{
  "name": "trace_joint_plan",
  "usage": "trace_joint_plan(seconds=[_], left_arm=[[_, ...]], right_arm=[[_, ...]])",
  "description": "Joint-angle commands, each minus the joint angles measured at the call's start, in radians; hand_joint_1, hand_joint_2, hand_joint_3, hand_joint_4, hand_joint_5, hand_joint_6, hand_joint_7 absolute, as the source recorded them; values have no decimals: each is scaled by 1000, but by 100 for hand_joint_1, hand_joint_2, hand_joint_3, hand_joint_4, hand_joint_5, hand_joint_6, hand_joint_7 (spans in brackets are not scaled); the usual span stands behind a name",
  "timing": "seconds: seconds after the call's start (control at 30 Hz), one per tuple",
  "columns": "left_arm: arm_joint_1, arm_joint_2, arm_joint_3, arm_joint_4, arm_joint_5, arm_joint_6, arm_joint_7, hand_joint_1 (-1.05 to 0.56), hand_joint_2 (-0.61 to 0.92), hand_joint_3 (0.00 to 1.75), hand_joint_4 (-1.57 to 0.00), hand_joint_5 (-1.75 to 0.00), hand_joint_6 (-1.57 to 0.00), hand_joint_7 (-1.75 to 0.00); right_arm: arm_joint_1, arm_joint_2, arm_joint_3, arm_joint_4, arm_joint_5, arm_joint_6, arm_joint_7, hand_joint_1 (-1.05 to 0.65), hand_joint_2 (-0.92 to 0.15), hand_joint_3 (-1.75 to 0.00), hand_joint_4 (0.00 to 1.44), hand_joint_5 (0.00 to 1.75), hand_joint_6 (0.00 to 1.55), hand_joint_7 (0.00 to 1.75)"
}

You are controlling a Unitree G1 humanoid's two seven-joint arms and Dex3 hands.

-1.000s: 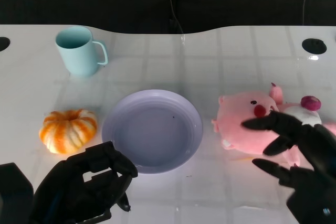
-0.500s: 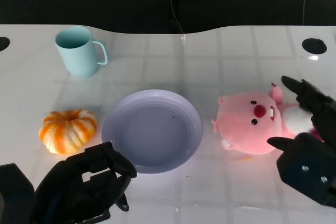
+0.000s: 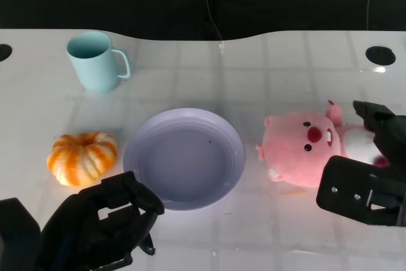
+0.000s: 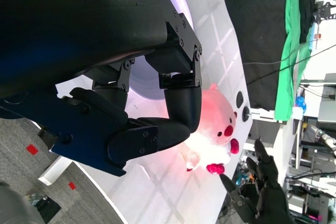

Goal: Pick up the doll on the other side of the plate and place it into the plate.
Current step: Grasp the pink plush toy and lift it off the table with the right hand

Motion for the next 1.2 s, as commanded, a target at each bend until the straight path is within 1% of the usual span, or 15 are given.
trace_joint_plan(seconds=[0.03,0.13,0.37,0.6,0.77,0.9,0.97,1.03,1.1,1.2], left_arm=[[0,10,5,-5,5,-11,-1,-41,79,70,-61,-175,-68,-133],[1,9,7,-11,-2,3,3,-41,79,69,-61,-175,-68,-134],[6,8,6,-17,1,2,4,-41,79,69,-62,-174,-68,-133],[9,5,7,-22,-2,8,7,-41,80,68,-63,-175,-69,-133],[12,2,5,-31,0,16,13,-42,79,67,-64,-174,-70,-132],[14,3,4,-31,2,9,7,-43,79,66,-64,-174,-70,-132],[16,3,2,-30,3,3,5,-43,80,66,-64,-175,-70,-132],[18,1,0,-31,-1,1,1,-43,81,66,-64,-175,-70,-132],[22,0,-2,-33,0,-4,0,-42,81,66,-64,-175,-70,-131],[27,1,-4,-39,3,-2,5,-43,81,66,-65,-174,-70,-130]], right_arm=[[-36,-25,12,57,-12,-9,19,-77,-92,-5,0,34,6,10],[-60,-29,27,109,-8,-29,25,-78,-92,-5,0,34,7,9],[-101,-21,60,225,-6,-80,-2,-78,-92,-4,1,37,10,9],[-149,-5,94,321,-1,-96,-2,-79,-92,-5,0,35,9,7],[-199,9,129,430,7,-123,-11,-80,-92,-6,0,34,9,6],[-235,32,145,517,29,-148,-45,-79,-92,-7,1,34,12,6],[-261,56,151,584,48,-159,-67,-77,-92,-5,3,33,13,6],[-294,85,161,671,63,-174,-93,-75,-92,-3,8,26,16,4],[-327,109,168,765,86,-207,-128,-72,-92,-1,17,21,24,4],[-385,145,176,920,118,-248,-185,-68,-92,-1,26,18,32,4]])
